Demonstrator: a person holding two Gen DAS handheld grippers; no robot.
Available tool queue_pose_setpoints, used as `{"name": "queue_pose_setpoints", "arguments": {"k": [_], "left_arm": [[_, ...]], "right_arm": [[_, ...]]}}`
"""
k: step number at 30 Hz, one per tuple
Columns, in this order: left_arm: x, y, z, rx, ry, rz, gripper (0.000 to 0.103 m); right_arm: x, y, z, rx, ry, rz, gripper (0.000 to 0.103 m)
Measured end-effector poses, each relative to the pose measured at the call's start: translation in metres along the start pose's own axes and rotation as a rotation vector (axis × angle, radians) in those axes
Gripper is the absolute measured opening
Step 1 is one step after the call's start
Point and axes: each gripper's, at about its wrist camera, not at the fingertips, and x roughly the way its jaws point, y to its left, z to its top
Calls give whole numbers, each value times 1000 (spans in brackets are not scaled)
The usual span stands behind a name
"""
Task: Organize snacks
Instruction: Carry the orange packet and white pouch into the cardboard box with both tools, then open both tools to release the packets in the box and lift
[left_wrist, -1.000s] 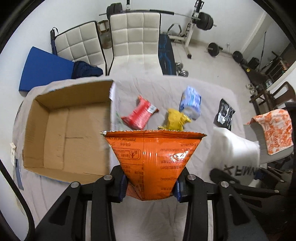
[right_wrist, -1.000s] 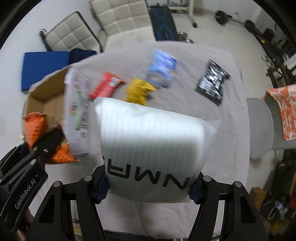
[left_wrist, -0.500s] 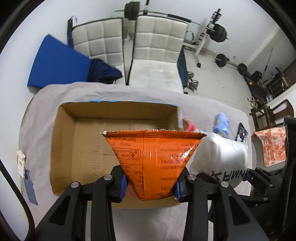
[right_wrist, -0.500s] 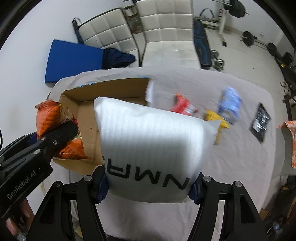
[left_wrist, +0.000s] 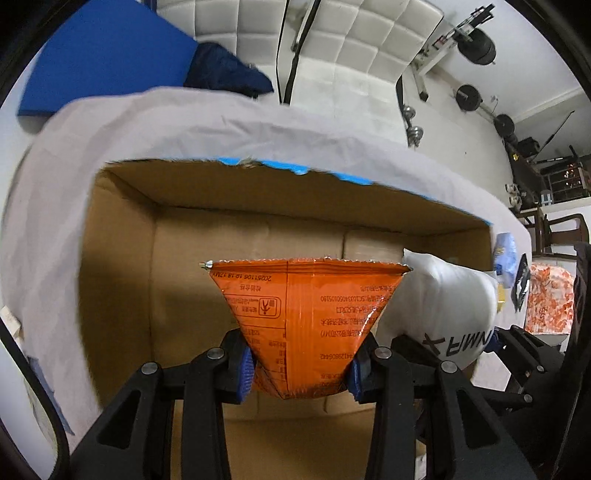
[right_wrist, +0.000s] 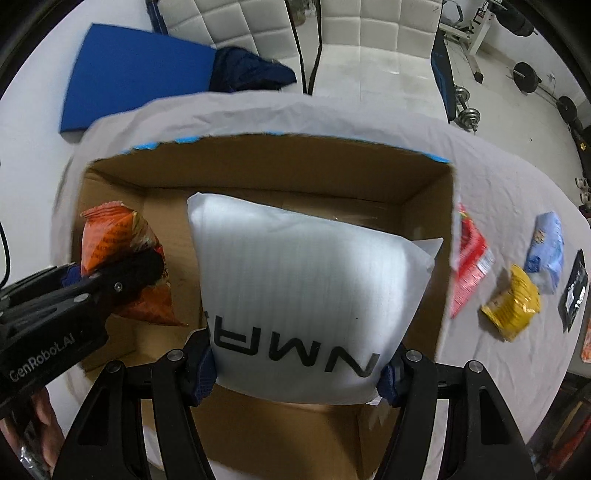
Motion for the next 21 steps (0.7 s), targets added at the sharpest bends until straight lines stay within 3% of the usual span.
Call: {"name": "queue_pose_setpoints", "arguments": {"k": [10,15,18,21], "left_arm": [[54,15,27,-26,94,-42,36],[57,14,26,-22,106,-12,37],[54,13,24,-10,106,27,40],[48,10,20,9,94,57,51]], "right_arm": [[66,7,32,2,78,-84,71],[82,8,37,2,98,-112,75],[88,6,39,12,100,-125,79],[88,6,40,22,87,-135,85]]}}
